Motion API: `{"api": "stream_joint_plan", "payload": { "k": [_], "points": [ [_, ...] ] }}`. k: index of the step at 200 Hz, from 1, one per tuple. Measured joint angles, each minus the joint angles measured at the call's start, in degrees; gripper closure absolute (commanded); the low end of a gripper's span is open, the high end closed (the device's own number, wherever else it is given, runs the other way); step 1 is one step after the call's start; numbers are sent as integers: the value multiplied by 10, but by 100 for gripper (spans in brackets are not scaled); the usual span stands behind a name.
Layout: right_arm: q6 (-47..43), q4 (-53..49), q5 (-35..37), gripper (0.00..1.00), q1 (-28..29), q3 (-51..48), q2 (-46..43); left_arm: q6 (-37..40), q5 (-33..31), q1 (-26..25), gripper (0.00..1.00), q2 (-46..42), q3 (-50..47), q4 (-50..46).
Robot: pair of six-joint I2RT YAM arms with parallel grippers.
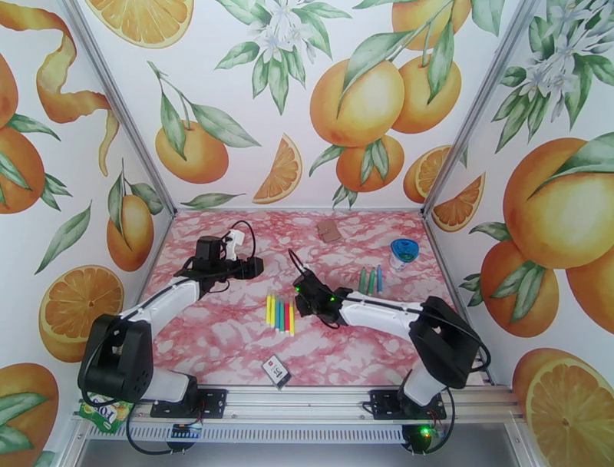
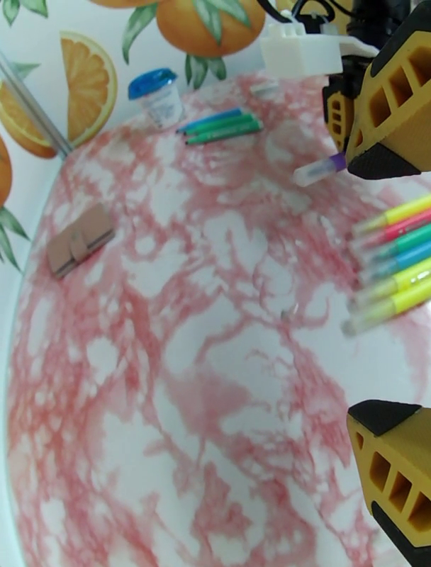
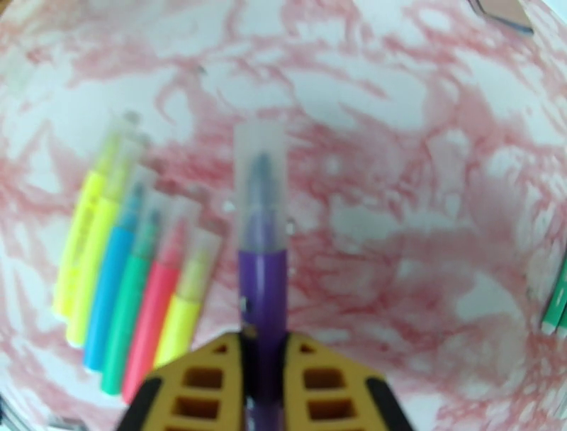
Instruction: Open the pen caps
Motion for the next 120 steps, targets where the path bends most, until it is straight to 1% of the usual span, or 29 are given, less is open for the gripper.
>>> {"api": "stream_joint_plan", "payload": {
  "k": [63,120],
  "points": [
    [-22,99,-26,88,0,-31,-46,-13,54,-43,16,16,13,19],
    [-43,150,-40,88,0,-34,-61,-13,92,-82,20,26,43,28]
  ]
}}
